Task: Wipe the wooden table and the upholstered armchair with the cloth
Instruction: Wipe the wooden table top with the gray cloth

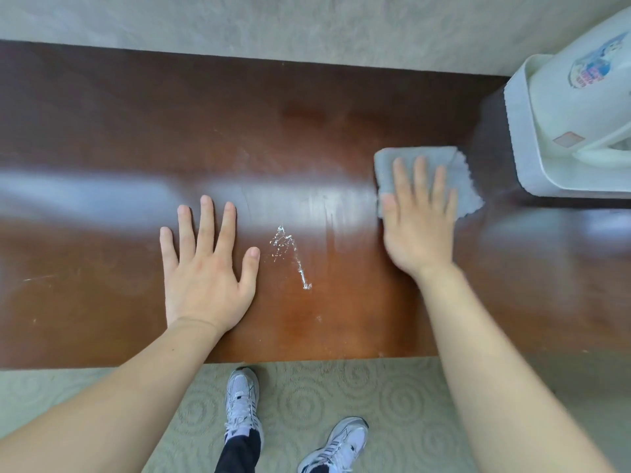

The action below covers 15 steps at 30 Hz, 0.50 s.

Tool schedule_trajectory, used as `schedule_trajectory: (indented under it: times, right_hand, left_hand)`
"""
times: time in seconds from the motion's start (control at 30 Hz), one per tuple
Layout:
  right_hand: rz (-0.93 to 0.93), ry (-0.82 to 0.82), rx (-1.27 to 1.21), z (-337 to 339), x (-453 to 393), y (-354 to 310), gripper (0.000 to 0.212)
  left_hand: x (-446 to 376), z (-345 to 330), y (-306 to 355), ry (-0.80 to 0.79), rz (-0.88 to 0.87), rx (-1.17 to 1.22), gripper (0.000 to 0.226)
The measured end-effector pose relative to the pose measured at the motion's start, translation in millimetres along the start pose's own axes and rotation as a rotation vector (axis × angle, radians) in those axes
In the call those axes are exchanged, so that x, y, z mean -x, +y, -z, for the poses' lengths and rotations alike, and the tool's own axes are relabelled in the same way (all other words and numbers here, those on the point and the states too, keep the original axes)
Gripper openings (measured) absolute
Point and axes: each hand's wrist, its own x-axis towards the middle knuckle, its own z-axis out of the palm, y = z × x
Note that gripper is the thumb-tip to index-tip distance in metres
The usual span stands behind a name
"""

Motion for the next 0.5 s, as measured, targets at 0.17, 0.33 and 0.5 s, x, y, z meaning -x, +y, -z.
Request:
schedule_trajectory:
  times: [0.17, 0.33, 0.5]
  right_hand:
    - [0.096, -0.055, -0.058, -16.1, 121.9, -45.4, 0.057]
    - [0.106, -0.131, -0.070, -25.5, 196.2, -61.3, 0.060]
    - [0.110, -0.179, -0.027, -24.1, 163.4, -100.1, 0.064]
  left_hand:
    - [0.1, 3.0, 1.4, -0.019, 0.003, 0.017, 0.072]
    - [0.2, 4.2, 0.1, -0.014, -0.001, 0.018, 0.071]
    - [-0.9, 4.4, -0.6, -0.024, -0.014, 0.005, 0.069]
